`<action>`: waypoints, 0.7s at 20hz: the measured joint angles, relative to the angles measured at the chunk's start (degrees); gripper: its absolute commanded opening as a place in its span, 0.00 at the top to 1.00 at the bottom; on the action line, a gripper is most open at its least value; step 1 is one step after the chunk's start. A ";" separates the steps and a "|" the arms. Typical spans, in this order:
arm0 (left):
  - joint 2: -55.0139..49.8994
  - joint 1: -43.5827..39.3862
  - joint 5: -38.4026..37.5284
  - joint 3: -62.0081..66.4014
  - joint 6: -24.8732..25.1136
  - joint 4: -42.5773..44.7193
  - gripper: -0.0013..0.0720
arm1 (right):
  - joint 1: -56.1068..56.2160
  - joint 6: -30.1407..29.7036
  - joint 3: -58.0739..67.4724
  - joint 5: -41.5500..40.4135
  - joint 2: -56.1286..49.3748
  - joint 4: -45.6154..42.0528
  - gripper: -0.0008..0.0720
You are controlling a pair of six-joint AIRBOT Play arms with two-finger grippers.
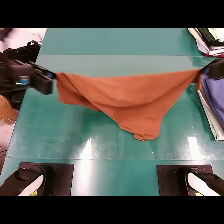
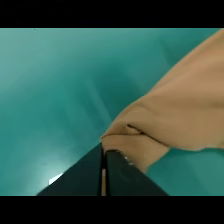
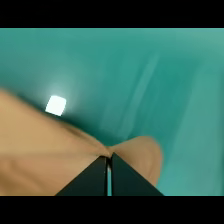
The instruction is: Fold the shirts.
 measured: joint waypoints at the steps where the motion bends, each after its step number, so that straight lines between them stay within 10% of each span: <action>1: -2.23 0.00 1.57 -0.83 0.17 0.00 0.95 | 0.74 0.09 -1.81 -0.52 -1.07 -0.11 0.97; 8: -13.99 1.55 13.86 -2.45 -2.89 0.07 0.93 | 3.76 0.22 -6.21 -4.04 -6.10 -0.37 0.97; 14: -16.00 8.39 9.86 1.16 -7.67 -0.52 0.93 | 3.87 0.26 -6.64 -4.92 -6.80 -0.37 0.97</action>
